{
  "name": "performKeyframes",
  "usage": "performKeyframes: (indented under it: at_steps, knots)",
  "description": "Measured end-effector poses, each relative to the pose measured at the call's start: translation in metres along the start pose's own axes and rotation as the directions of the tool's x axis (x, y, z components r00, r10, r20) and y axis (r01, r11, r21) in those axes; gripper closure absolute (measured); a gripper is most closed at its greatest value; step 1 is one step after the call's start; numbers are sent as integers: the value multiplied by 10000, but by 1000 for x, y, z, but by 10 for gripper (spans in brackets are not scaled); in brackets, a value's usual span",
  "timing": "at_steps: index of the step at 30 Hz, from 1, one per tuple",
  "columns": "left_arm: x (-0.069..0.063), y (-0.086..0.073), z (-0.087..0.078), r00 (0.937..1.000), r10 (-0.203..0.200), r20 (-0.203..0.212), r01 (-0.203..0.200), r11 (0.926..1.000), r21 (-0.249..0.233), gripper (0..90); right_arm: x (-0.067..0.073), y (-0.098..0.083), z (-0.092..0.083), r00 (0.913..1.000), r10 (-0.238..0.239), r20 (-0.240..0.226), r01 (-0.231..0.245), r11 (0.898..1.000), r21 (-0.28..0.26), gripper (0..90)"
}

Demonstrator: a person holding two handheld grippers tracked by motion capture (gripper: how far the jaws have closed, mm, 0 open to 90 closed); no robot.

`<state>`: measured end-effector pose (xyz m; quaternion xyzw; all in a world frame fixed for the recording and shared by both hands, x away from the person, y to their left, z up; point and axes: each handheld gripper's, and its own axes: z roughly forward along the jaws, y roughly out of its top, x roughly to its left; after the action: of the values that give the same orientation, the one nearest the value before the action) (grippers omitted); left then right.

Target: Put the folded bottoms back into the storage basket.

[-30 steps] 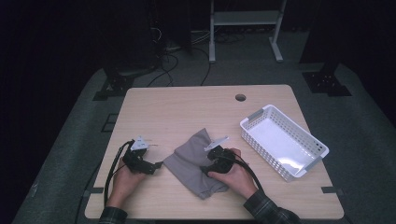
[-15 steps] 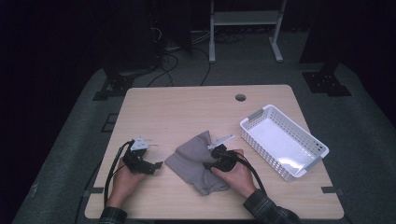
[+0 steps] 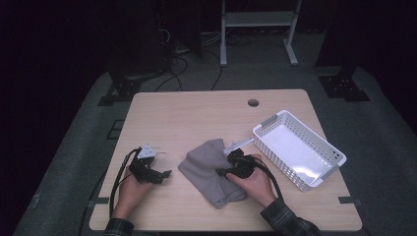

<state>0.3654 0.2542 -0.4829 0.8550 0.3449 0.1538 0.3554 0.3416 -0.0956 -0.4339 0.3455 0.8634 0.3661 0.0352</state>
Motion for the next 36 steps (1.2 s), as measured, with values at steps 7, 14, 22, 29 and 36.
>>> performKeyframes:
  at_steps: [7, 14, 22, 29, 36]
  knots:
    - [0, 0, 0, 10000, 10, -4, -10, 10000, -4, 0, -2, 2, -23, 9999, -171, -7, 171, 9992, -360, 651]
    - [0, 0, 0, 10000, 18, 3, -18, 10000, 20, 0, -4, 1, -40, 9996, -272, 18, 272, 9983, -520, 651]
    - [0, 0, 0, 10000, 10, 8, -10, 10000, 15, 0, -10, 0, -63, 9995, -310, 113, 318, 9965, -776, 651]
    - [0, 0, 0, 10000, 12, 7, -12, 10000, 14, 0, -14, 3, -83, 9990, -409, 202, 427, 9941, -1000, 650]
    - [0, 0, 0, 10000, 14, 4, -14, 10000, 16, 0, -19, 3, -100, 9985, -438, 316, 471, 9922, -1156, 649]
